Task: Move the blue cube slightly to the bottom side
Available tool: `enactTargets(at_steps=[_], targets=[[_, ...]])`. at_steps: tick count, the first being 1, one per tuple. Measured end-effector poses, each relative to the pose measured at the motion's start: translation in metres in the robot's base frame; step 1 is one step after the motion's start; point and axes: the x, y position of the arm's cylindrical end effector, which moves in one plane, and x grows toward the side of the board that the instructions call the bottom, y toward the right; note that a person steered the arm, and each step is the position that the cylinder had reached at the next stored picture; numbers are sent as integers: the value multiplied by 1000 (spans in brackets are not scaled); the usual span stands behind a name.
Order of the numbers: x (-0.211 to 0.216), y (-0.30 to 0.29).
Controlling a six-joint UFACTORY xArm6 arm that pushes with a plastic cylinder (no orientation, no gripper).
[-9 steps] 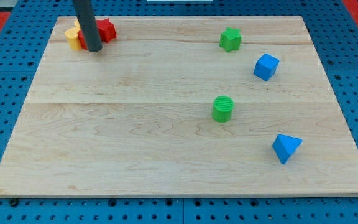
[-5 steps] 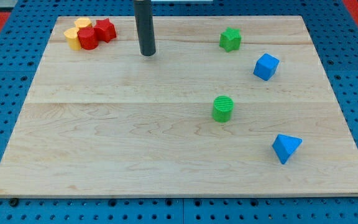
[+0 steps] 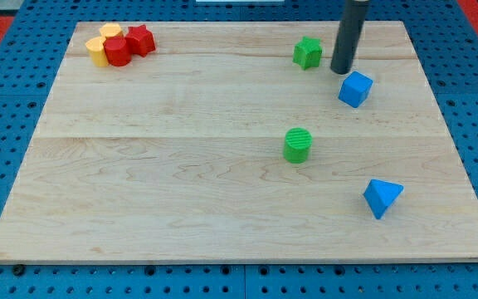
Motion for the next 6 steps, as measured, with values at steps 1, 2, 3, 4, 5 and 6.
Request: enactTargets(at_steps=[1,2,3,4,5,6], targets=[[44,-25],[57,-51],[70,-139],[105,-194],[148,-193],[184,-157]])
